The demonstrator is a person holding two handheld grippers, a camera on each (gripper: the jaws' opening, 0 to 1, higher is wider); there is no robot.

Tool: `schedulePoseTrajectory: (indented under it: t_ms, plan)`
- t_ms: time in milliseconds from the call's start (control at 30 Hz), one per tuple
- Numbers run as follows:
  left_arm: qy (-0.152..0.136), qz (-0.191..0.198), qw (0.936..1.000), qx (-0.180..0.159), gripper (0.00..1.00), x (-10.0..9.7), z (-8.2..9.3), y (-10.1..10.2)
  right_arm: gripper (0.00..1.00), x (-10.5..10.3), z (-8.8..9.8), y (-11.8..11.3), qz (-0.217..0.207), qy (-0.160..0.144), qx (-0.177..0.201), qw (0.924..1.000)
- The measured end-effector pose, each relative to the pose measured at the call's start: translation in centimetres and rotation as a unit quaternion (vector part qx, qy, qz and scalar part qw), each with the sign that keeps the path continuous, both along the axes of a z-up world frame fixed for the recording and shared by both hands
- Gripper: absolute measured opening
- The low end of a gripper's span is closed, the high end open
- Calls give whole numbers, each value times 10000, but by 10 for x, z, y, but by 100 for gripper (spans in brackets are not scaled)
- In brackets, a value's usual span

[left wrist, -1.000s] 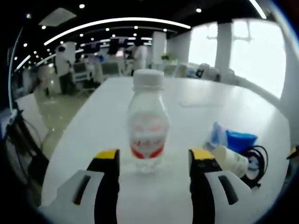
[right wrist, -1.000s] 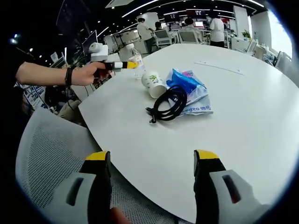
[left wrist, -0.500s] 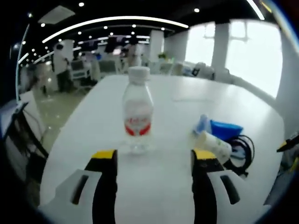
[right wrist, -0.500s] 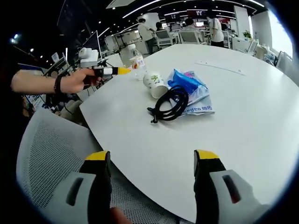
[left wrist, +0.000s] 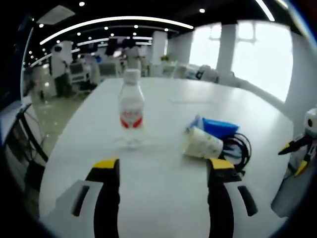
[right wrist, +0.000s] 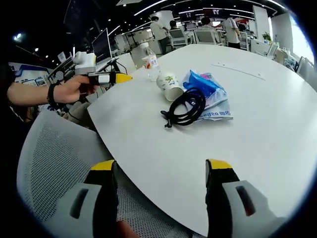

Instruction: Arrange the tabletop items into an orderly group along one side of the table until the central work area is clear of visible clutter.

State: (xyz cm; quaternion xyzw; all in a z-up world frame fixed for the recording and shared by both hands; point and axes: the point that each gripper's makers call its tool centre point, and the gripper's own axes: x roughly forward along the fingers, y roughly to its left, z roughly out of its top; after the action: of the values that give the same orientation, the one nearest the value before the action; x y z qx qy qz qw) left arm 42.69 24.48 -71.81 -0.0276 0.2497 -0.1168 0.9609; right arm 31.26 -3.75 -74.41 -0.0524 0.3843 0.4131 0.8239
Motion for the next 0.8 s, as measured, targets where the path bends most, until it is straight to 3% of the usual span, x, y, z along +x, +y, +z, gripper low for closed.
schedulePoseTrajectory:
  t_ms: [200, 400, 533, 800]
  plan:
    - [49, -140, 9997, -171, 70, -9, 2, -10, 72, -2, 0, 1, 60, -12, 0, 10000]
    - [-39, -258, 9996, -116, 70, -18, 12, -21, 72, -3, 0, 1, 97, 0, -26, 10000]
    - [31, -326, 9994, -98, 70, -24, 9, -25, 72, -1, 4, 1, 65, -44, 42, 10000]
    - [98, -313, 9992, -216, 69, -25, 12, -33, 72, -3, 6, 4, 105, -64, 84, 9999]
